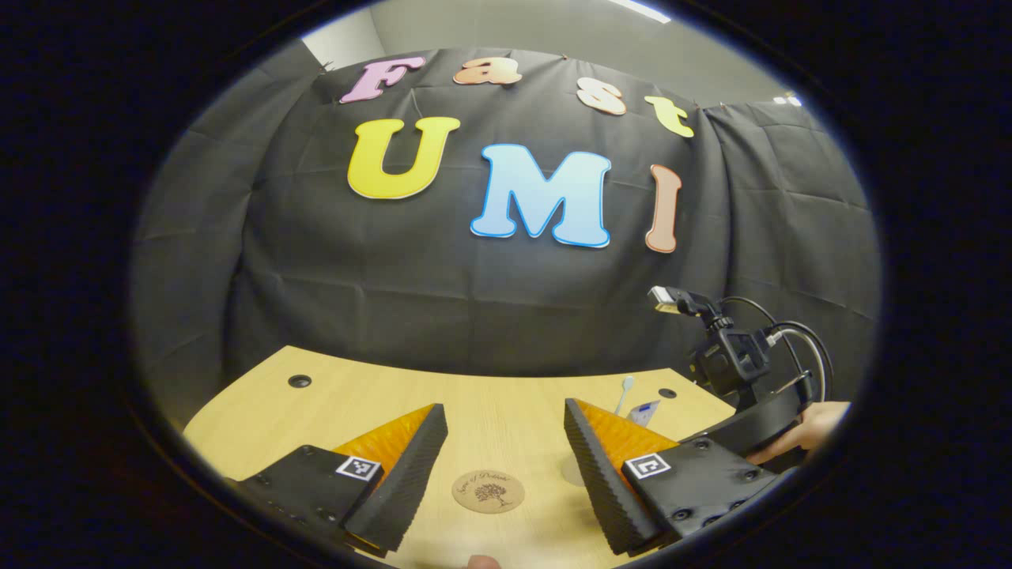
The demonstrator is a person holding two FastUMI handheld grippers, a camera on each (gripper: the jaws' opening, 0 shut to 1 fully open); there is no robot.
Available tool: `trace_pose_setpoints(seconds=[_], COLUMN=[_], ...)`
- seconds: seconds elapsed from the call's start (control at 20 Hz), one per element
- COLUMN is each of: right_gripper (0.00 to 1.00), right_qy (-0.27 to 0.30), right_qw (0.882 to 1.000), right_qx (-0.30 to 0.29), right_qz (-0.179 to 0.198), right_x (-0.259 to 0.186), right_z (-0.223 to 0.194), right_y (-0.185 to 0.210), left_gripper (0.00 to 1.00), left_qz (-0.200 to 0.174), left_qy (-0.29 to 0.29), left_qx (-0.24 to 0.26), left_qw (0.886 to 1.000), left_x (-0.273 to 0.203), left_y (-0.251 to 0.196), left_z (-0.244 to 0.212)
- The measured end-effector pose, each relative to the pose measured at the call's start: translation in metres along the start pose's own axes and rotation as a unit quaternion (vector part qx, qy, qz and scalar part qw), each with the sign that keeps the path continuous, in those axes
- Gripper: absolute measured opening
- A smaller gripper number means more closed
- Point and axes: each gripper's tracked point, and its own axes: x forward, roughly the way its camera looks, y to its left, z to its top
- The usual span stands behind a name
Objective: Put the toothbrush and toothpaste on the desktop into the cup, then pick up the cup and place it on the coaster on the desktop.
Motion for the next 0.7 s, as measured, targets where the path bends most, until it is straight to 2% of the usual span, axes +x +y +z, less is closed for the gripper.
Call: trace_pose_setpoints(seconds=[0.25,0.4,0.45,0.6,0.65,0.7], right_gripper=[0.81,0.81,0.81,0.81,0.8,0.68], right_qy=[0.038,0.057,0.061,0.073,0.076,0.079], right_qw=[0.999,0.998,0.998,0.997,0.996,0.996], right_qx=[-0.013,-0.02,-0.025,-0.033,-0.037,-0.04], right_qz=[-0.018,-0.02,-0.022,-0.022,-0.023,-0.025], right_x=[0.019,0.03,0.032,0.04,0.041,0.043], right_z=[-0.007,-0.007,-0.007,-0.009,-0.01,-0.011], right_y=[-0.005,-0.003,-0.004,-0.002,-0.003,-0.004], left_gripper=[0.96,0.94,0.99,0.96,0.96,0.96], left_qz=[-0.003,-0.005,-0.004,-0.003,-0.002,-0.001], left_qy=[0.009,0.015,0.016,0.019,0.02,0.021], left_qx=[-0.013,-0.019,-0.02,-0.021,-0.021,-0.021], left_qw=[1.0,1.0,1.0,1.0,1.0,1.0], left_x=[-0.002,-0.003,-0.003,-0.006,-0.006,-0.006], left_y=[0.0,0.0,0.001,0.003,0.004,0.005], left_z=[-0.005,-0.01,-0.01,-0.014,-0.014,-0.014])
